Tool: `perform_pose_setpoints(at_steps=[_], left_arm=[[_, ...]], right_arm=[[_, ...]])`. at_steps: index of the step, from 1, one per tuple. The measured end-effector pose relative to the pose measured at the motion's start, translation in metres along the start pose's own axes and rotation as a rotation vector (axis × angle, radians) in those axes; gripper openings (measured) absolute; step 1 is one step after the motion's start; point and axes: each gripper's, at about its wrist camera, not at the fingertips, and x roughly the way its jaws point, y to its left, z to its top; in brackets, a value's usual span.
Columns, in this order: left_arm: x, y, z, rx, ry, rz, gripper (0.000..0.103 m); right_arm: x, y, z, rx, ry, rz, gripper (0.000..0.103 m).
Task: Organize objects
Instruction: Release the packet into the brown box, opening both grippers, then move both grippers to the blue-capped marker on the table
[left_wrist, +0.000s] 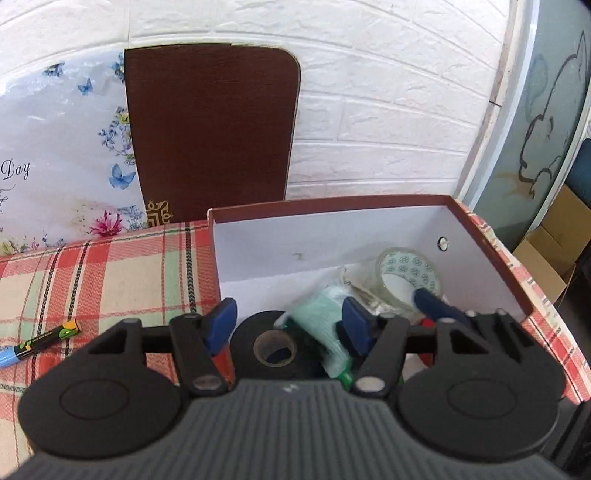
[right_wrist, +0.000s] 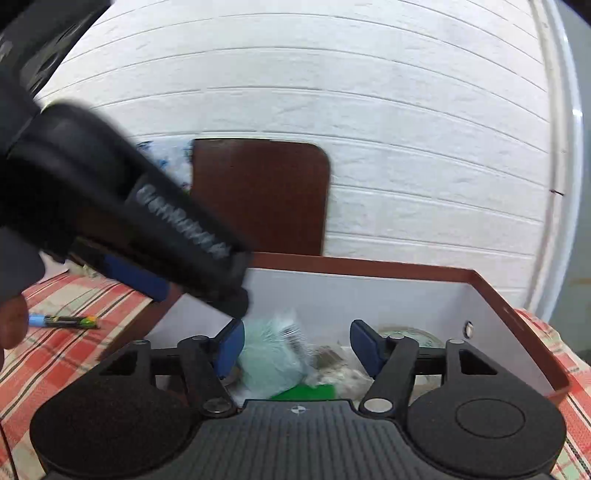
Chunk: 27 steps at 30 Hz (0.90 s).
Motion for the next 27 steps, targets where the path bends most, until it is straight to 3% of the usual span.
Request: perform_pose_setpoints(at_steps=[4, 7, 18, 23, 27], left_arm=[[-0.003, -0.007, -0.005, 0.050, -0.015, 0.037, 0.066], [-0.010, -0.018, -0.011, 0.097, -0.040, 0.115, 0.077], [-0.061, -0.020, -0.036, 0.105, -0.080, 0.148, 0.081], [-0.081, -0.019, -0.052, 0.112, -0.101, 0.156, 0.087], [-0.089, -0.011, -0.077, 0.087, -0.097, 0.144, 0.089]], right_arm=[[-0.017, -0.009, -0.001, 0.055, -0.027, -0.017, 0.062], [-0.036, -0.014, -0.005, 0.083, -0.030, -0.021, 0.062], [-0.084, -0.030, -0.012, 0.216, -0.017, 0.002, 0.064], [-0.107, -0.029, -0.031, 0.304, 0.058, 0.034, 0.067], [-0.112, -0.017, -0.059, 0.317, 0.180, 0.047, 0.067]])
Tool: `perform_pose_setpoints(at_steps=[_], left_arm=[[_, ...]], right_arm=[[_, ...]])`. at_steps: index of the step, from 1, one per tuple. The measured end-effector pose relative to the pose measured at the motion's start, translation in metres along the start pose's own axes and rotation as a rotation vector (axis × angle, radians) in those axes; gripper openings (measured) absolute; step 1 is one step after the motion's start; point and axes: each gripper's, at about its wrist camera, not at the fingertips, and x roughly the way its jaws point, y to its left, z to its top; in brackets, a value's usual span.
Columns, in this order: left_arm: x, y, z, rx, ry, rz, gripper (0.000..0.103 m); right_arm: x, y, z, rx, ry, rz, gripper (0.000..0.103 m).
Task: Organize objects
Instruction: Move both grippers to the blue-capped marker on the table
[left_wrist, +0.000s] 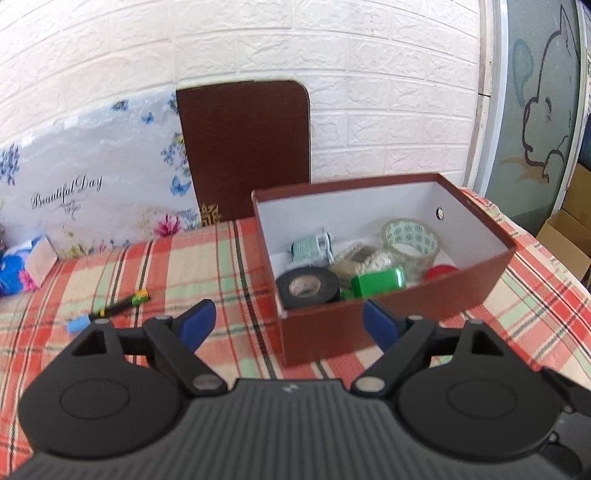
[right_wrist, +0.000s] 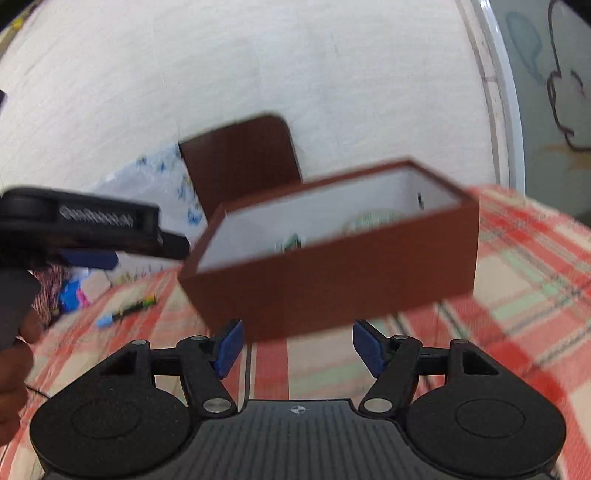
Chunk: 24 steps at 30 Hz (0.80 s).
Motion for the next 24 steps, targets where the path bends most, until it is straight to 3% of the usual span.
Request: perform_pose_setpoints(at_steps=[3, 7, 18, 24], left_arm=[[0.003, 0.009, -0.034, -0.033, 0.038, 0.003, 0.089], [0.016, 0.022, -0.064, -0.036, 0.124, 0.035, 0.089], [0.013, 0.092, -0.085, -0.148, 0.099, 0.118, 0.090], [0.022, 0.175, -0.104, -0.242, 0.093, 0.309, 0.090]], right_arm=[[0.000, 0.002, -0.012, -0.015, 0.049, -0.031, 0.066], [-0.006, 0.000, -0.012, 0.012, 0.028, -0.075, 0.067], [-0.006, 0.042, -0.018, -0.131, 0.056, -0.023, 0.067], [0.017, 0.085, -0.018, -0.259, 0.114, 0.077, 0.067]])
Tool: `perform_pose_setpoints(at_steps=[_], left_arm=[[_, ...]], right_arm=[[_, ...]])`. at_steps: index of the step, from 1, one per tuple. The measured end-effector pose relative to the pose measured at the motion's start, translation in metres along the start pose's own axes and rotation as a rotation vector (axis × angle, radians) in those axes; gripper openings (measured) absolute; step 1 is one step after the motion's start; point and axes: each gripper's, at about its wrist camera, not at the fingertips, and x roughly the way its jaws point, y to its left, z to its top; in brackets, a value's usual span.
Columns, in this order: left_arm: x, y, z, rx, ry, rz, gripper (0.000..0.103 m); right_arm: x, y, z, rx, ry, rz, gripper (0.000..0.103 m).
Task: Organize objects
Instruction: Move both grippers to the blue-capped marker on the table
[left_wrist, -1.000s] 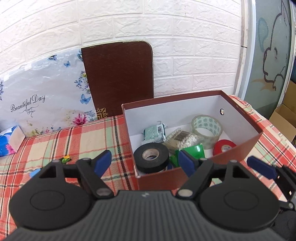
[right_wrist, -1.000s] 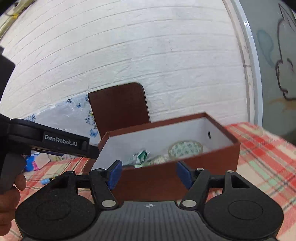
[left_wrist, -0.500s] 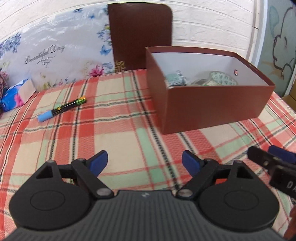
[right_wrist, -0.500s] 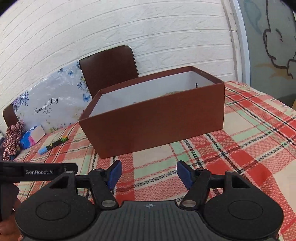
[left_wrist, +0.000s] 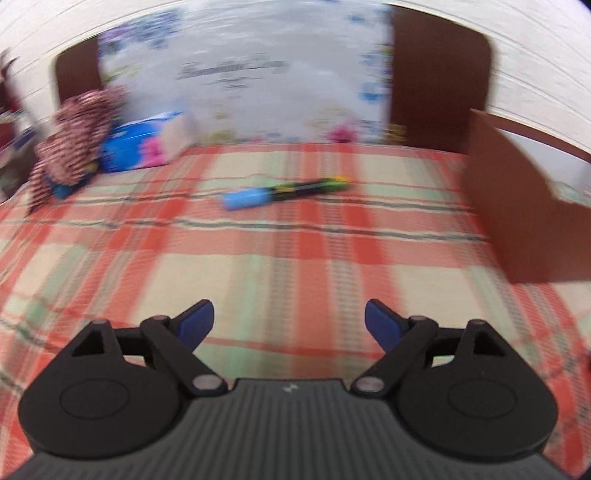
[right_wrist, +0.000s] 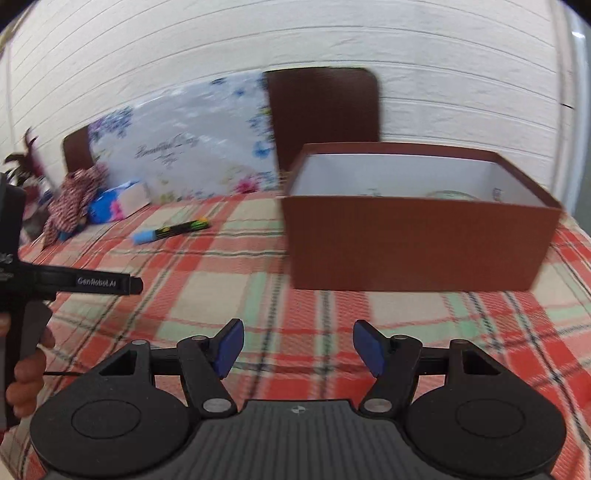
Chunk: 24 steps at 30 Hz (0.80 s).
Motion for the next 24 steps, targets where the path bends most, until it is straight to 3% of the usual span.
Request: perform_pose_setpoints(at_steps=[4, 6, 8, 9, 15, 19, 21, 23, 24], left_arm=[[0.021, 0.068, 0.000, -0.074, -0.080, 0.223, 0.092], [0.033, 0.097, -0.008, -0.102, -0.109, 0.282, 0.093], [0.040, 0.129, -0.011, -0.276, -0.065, 0.167, 0.093], [0.036, 0.135, -0.012, -0.315, -0.106, 0.150, 0.095], [0.037, 0.132, -0.012, -0.298, -0.160, 0.099, 0.095], [0.042, 0.134, -0.010, -0.325, -0.174, 0.081, 0.095], [0.043, 0.138, -0.010, -0.351, -0.171, 0.070, 0.095], [0.044, 0.141, -0.010, -0.371, -0.172, 0.060, 0.095], [0.045, 0.142, -0.010, -0.377, -0.172, 0.056, 0.095]], right_arm=[[0.030, 0.038, 0.024, -0.061, 0.018, 0.100, 0.067], [0.052, 0.056, 0.039, -0.067, 0.026, 0.150, 0.065], [0.075, 0.078, 0.055, -0.137, 0.012, 0.185, 0.064], [0.088, 0.088, 0.062, -0.195, -0.001, 0.194, 0.063], [0.181, 0.143, 0.107, -0.510, 0.015, 0.216, 0.063], [0.243, 0.168, 0.125, -0.636, 0.133, 0.228, 0.071], [0.258, 0.165, 0.127, -0.614, 0.210, 0.261, 0.065], [0.254, 0.157, 0.132, -0.533, 0.282, 0.338, 0.023], [0.247, 0.154, 0.130, -0.516, 0.295, 0.344, 0.018]])
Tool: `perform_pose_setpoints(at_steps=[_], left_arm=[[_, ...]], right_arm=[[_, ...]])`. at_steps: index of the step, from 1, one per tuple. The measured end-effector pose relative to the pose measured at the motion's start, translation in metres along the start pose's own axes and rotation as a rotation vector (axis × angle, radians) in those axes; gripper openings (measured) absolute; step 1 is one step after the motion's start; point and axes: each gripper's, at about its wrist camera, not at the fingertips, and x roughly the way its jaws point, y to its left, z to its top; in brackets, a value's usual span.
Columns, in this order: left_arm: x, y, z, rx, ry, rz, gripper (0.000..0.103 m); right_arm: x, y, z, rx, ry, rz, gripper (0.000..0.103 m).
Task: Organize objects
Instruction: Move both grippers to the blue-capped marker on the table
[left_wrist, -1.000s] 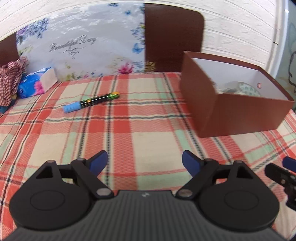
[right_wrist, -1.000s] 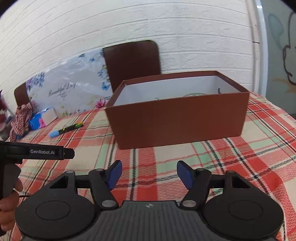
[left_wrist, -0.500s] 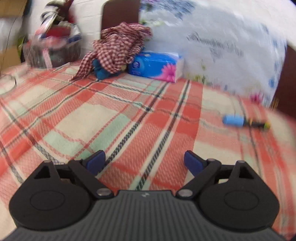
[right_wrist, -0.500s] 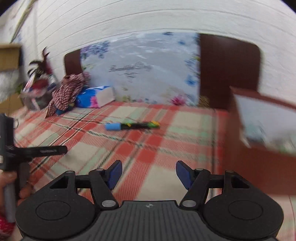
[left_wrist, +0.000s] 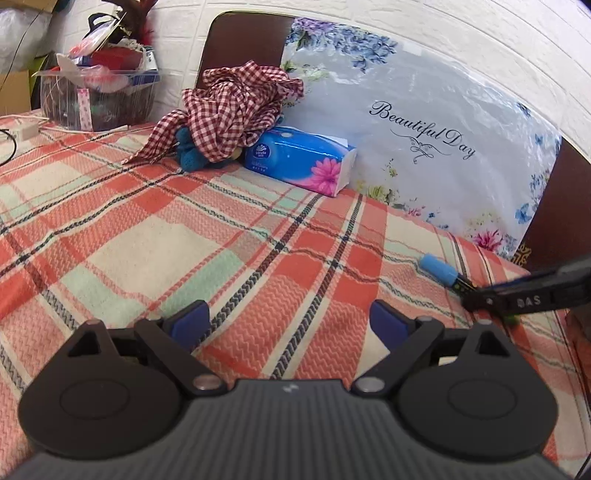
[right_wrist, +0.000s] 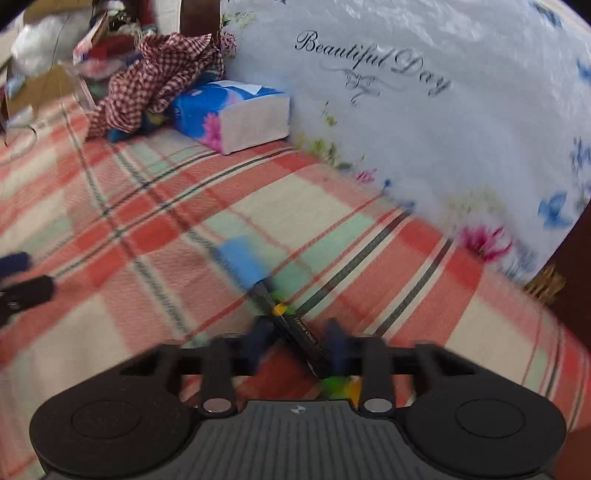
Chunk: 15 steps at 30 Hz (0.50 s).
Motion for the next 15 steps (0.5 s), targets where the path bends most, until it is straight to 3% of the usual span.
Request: perform_pose_setpoints(at_steps=[3, 8, 13, 15], left_arm=[[0.001, 0.000, 0.000, 0.001, 0.002, -0.002, 0.095], [0.000, -0.004, -0.001, 0.022, -0.004, 0.010, 0.095], [0.001, -0.015, -0.001, 0.093, 0.009, 0.028, 0.095], [0.003, -0.023, -0.001, 0.137, 0.039, 0.044, 0.095]], right_arm=[[-0.022, 0.011, -0.030, 0.009, -0.009, -0.021, 0.016], [-0.084, 0.020, -0.115, 0.187, -0.070, -0.013, 0.016], [-0.165, 0.041, -0.220, 0.357, -0.129, -0.108, 0.016], [-0.189, 0.050, -0.247, 0.385, -0.156, -0.165, 0.023]])
